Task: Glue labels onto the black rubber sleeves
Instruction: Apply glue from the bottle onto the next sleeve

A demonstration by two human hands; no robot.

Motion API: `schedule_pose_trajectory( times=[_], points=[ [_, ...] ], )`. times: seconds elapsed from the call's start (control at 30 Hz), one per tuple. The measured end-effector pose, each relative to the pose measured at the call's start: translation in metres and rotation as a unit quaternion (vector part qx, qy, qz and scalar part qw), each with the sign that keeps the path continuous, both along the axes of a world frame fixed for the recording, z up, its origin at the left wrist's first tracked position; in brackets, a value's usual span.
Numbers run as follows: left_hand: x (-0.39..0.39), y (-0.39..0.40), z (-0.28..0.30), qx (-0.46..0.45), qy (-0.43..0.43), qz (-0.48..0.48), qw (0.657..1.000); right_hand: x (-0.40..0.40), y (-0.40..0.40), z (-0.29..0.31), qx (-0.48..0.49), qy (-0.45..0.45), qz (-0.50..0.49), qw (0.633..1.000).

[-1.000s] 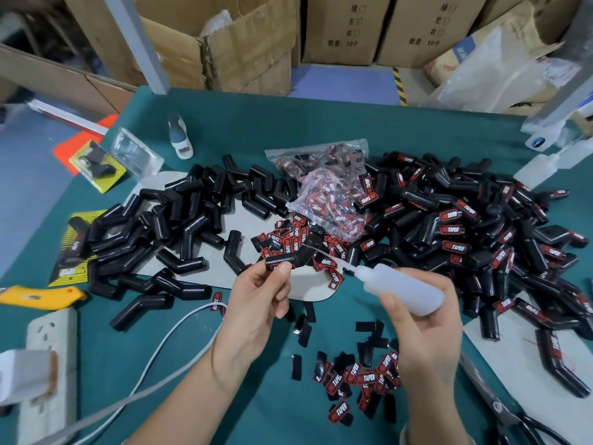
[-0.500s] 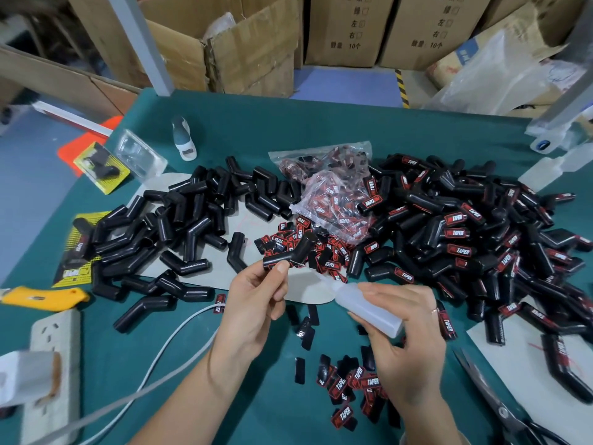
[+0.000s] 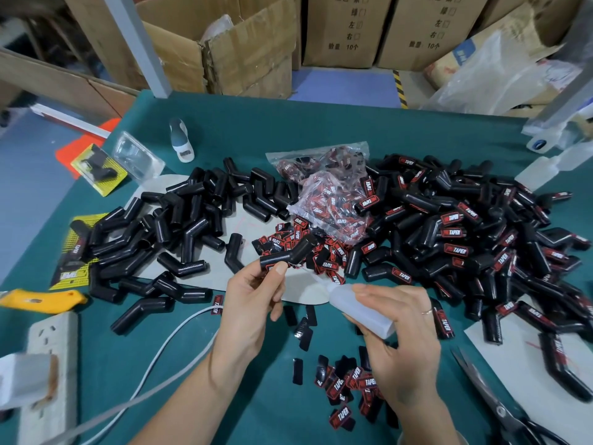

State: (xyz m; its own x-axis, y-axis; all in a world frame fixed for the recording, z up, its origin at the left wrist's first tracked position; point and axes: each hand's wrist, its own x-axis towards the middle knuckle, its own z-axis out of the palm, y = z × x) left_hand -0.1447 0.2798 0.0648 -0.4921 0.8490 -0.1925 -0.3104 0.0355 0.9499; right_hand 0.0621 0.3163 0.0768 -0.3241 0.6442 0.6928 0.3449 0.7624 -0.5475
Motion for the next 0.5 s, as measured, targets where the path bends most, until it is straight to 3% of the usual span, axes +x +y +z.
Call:
schedule_pose_trajectory(
  times=[0.5],
  points=[
    [0.0014, -0.0013, 0.0024, -0.004, 0.014, -0.004, 1.0, -0.0001, 0.0006, 0.0006, 0.011, -0.007, -0.004, 1.0]
  ],
)
